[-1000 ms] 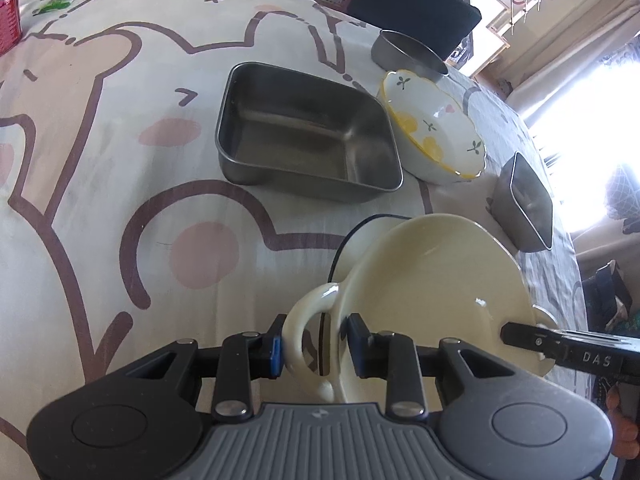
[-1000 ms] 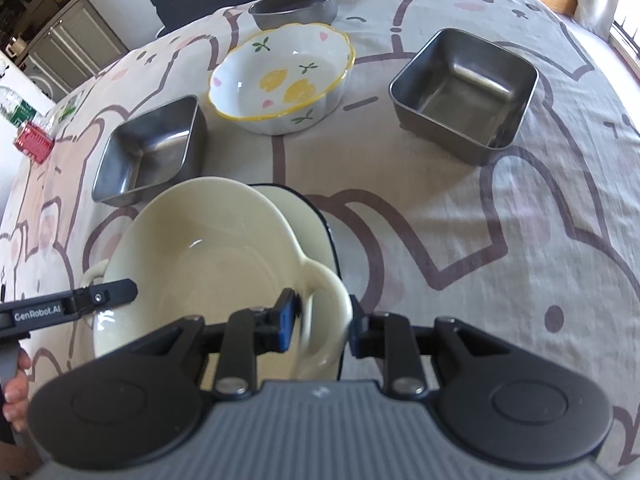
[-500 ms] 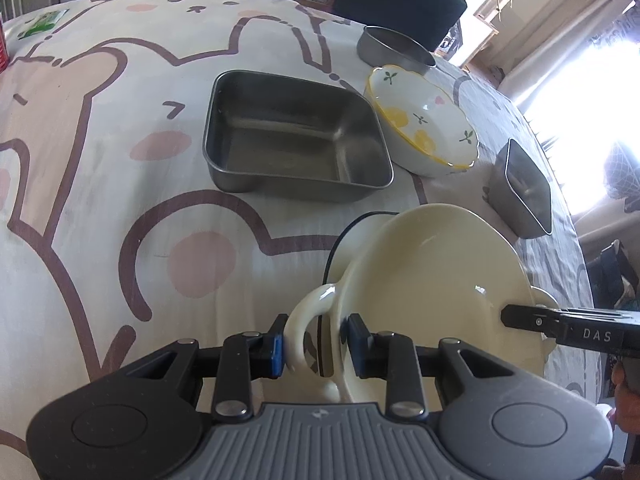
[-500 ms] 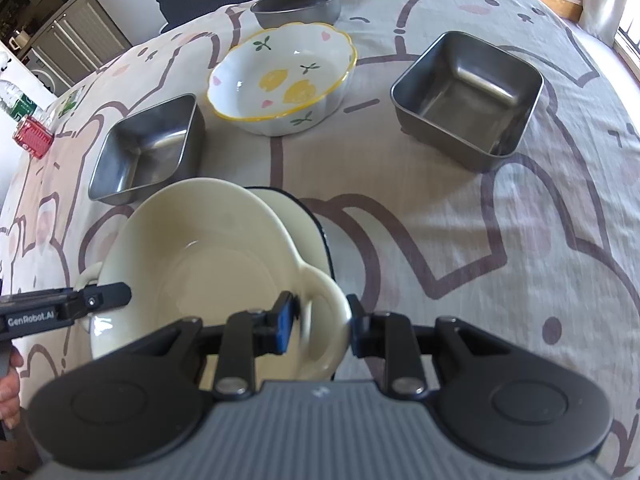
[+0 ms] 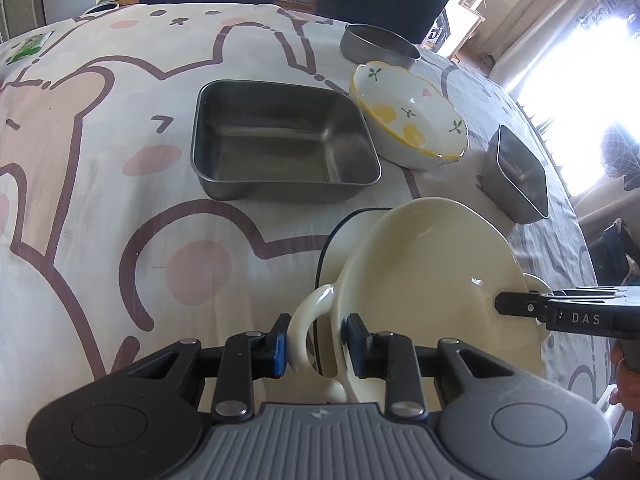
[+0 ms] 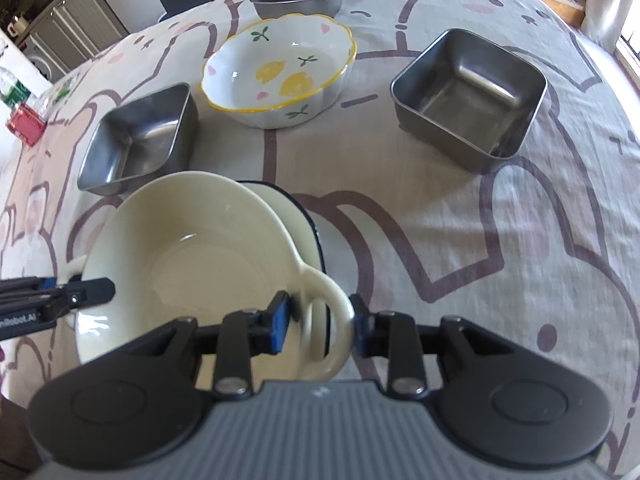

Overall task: Organize plates and bowls
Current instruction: 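Lower the cream bowl with both grippers onto the white plate, then open both grippers to release the cream bowl rim, then move the left tool to the lemon-print bowl rim while the right tool reaches its other side, then close the left gripper on the lemon bowl rim while the right gripper closes on it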

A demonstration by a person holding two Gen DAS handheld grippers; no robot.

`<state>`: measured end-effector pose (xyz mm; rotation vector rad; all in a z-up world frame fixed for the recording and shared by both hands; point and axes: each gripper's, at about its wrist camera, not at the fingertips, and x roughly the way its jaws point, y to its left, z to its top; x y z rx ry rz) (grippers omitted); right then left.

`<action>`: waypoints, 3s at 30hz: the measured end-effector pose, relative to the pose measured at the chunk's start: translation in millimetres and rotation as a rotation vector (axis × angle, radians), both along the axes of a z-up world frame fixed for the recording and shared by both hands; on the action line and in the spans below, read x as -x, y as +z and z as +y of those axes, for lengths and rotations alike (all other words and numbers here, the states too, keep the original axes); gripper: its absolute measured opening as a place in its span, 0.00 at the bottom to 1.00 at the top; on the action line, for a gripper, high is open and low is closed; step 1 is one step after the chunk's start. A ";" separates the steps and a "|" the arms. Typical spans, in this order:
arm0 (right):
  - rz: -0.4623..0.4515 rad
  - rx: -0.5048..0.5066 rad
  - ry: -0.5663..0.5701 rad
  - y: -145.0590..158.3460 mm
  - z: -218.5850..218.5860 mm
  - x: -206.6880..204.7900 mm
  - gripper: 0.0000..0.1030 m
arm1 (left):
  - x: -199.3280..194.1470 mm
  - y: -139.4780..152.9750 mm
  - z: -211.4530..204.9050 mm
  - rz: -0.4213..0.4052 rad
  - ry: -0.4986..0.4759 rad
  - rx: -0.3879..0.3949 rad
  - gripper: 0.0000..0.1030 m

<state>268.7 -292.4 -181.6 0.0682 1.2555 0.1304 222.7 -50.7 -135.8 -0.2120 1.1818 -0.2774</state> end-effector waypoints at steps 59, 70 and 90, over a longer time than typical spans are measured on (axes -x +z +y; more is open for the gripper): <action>-0.481 -0.086 -0.027 106.7 -33.5 7.3 1.00 | -9.7 115.2 -29.6 -0.411 -0.127 -0.063 1.00; -0.439 -0.200 -0.177 94.2 -54.6 -93.4 0.61 | -120.6 103.4 -50.0 -0.436 -0.137 -0.023 0.61; -0.200 -0.131 -0.228 -8.8 -33.1 -165.0 0.34 | -209.6 -12.1 -52.7 -0.195 -0.141 0.015 0.18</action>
